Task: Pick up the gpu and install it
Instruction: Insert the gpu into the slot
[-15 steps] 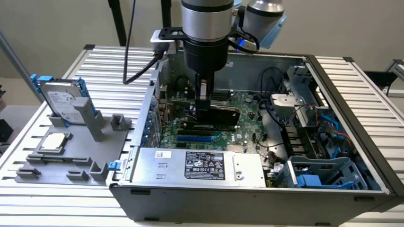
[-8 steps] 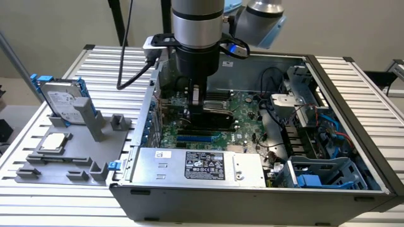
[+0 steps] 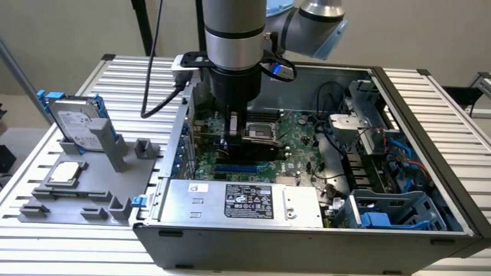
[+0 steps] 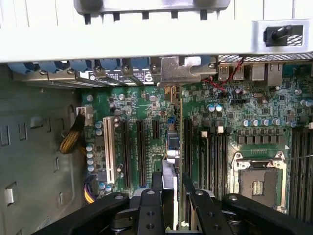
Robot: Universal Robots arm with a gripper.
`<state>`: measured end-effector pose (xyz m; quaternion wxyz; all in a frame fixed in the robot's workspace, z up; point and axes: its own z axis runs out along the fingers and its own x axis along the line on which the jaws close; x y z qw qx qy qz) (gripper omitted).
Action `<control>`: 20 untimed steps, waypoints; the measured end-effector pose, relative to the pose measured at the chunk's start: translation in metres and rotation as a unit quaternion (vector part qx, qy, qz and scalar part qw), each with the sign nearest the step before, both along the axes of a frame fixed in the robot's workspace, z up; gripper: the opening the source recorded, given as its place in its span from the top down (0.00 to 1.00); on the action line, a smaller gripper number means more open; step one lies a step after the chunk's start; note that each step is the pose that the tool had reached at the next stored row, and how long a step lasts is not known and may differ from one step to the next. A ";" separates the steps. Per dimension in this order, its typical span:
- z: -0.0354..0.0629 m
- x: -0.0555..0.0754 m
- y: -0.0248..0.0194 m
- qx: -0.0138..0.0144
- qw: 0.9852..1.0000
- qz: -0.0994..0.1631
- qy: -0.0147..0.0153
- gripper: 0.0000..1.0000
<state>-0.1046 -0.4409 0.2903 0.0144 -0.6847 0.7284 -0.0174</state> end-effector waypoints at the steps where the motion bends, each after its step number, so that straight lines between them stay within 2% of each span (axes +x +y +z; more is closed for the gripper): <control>1: -0.0020 0.000 0.0000 0.000 1.000 0.000 0.000 0.74; 8: -0.0146 -0.001 0.0000 0.000 1.000 0.001 0.000 0.74; 9: -0.0192 -0.002 0.0000 0.000 1.000 0.001 0.000 0.74; 20: -0.0213 -0.002 -0.0003 0.000 1.000 0.002 0.000 0.74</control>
